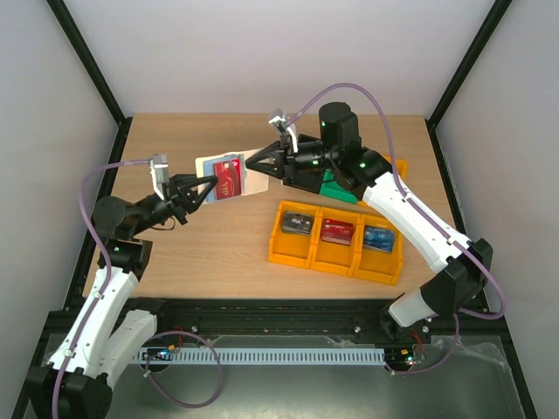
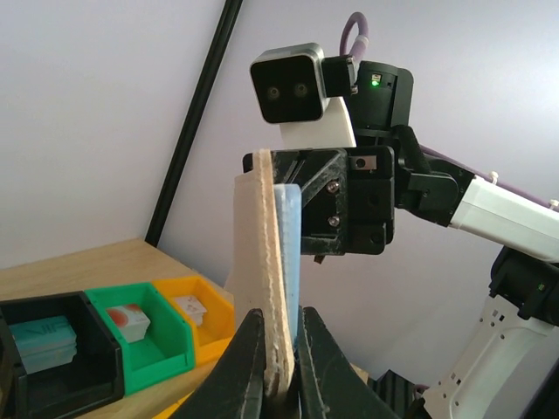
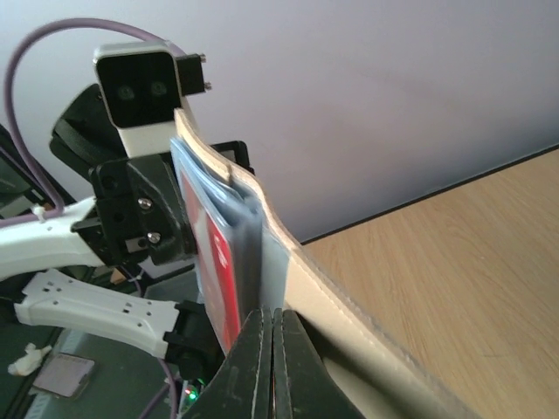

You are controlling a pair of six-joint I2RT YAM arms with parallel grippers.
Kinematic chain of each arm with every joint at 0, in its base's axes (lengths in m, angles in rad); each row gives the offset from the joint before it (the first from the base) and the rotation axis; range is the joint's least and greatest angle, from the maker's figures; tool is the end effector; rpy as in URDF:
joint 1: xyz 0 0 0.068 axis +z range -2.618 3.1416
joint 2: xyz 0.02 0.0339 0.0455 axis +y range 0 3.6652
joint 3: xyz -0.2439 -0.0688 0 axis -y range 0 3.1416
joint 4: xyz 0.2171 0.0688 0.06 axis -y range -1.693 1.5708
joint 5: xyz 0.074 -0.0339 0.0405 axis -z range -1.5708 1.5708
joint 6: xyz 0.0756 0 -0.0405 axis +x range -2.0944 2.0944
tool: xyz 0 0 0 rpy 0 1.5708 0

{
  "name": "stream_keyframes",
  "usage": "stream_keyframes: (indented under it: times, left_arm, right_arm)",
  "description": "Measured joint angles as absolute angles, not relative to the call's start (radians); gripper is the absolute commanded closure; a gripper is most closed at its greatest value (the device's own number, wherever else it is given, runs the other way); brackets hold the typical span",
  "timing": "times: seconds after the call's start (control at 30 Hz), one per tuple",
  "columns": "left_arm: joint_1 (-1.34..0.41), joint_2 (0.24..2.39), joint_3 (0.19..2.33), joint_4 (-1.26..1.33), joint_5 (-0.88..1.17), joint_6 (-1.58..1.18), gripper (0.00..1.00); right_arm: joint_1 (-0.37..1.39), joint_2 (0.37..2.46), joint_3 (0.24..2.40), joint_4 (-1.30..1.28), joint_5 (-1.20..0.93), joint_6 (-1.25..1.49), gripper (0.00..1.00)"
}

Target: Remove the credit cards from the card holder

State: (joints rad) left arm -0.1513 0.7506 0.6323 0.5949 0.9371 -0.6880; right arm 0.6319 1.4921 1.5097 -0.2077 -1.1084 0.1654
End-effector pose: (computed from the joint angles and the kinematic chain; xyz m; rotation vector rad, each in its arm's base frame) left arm 0.1587 -0.0858 0.3683 0.5768 1.2745 -1.2170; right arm 0.2204 0.2452 0.4001 -1.2422 1.4576 1.5193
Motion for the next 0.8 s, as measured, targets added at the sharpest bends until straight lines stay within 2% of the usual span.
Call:
stream_keyframes:
  times: [0.07,0.13,0.2,0.43,0.6,0.8]
  left_arm:
    - [-0.151,0.751,0.632,0.595,0.937,-0.688,0.98]
    - [-0.151,0.751,0.632,0.596,0.934,-0.688,0.98]
    - [-0.151,0.751,0.632,0.6,0.934,-0.689,0.98]
    - [-0.151,0.754,0.632,0.645,0.961,-0.691,0.98]
    - [-0.151,0.754,0.632,0.664,0.995,-0.676,0.98]
    - [-0.151,0.754,0.632,0.688,0.999,-0.665,0.98]
  right_arm:
    - [0.635,1.492,1.507,-0.179,-1.117,0.191,0.95]
    - [0.642,1.489,1.499,-0.149,-1.127,0.212,0.83]
    - [0.645,1.483,1.479,-0.117,-1.141,0.24,0.8]
    - [0.674,1.471,1.425,0.003,-1.143,0.315,0.87]
    - [0.678,1.471,1.422,0.093,-1.132,0.376,0.96]
    - [0.694,1.471,1.422,0.129,-1.114,0.403,0.91]
